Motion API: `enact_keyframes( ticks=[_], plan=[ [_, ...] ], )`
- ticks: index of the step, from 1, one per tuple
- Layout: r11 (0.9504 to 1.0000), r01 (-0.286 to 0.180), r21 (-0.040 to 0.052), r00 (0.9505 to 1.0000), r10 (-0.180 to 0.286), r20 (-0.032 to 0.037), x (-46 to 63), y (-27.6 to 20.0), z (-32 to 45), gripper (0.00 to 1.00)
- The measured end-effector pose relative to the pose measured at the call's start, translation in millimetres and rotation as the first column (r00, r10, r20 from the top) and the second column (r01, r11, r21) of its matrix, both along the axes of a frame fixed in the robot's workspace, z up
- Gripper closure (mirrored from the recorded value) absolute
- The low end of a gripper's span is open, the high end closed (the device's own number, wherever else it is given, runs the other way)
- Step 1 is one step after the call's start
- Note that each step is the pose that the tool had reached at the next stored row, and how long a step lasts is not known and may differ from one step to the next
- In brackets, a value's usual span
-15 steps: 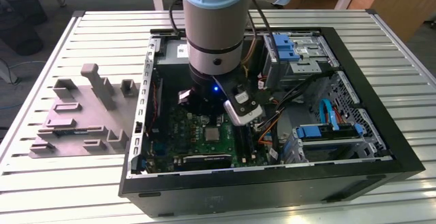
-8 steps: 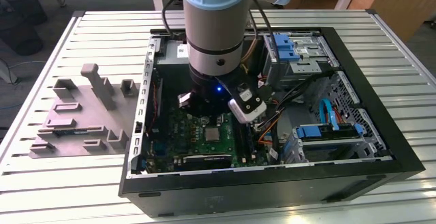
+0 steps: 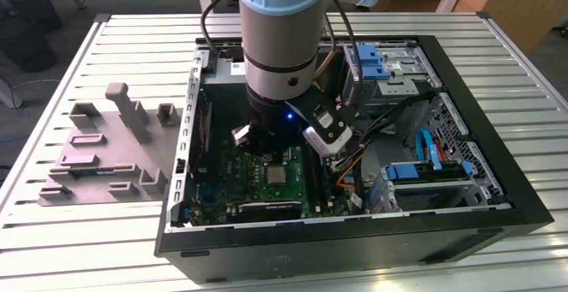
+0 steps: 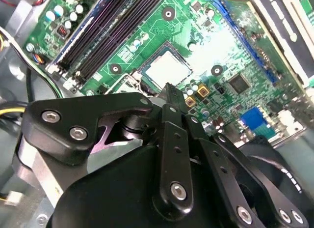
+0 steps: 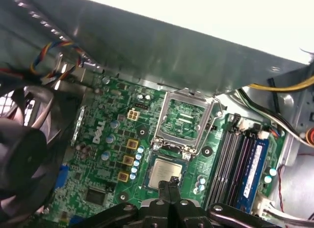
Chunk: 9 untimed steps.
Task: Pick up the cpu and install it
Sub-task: 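Close the cpu cover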
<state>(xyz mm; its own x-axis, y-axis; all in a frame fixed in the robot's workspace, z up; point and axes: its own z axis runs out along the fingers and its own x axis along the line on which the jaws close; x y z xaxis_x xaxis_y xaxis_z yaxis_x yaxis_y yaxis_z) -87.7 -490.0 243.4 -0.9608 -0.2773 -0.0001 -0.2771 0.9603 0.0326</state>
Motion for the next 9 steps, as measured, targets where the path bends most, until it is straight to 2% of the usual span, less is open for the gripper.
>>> enact_keyframes(
  ticks=[4, 9],
  plan=[
    [0.9999, -0.013, 0.0003, 0.9999, 0.013, 0.0001, 2.7, 2.0, -0.7, 0.89],
    [0.9999, -0.015, 0.0001, 0.9999, 0.015, 0.0, 8.4, 9.5, -1.3, 0.89]
  ],
)
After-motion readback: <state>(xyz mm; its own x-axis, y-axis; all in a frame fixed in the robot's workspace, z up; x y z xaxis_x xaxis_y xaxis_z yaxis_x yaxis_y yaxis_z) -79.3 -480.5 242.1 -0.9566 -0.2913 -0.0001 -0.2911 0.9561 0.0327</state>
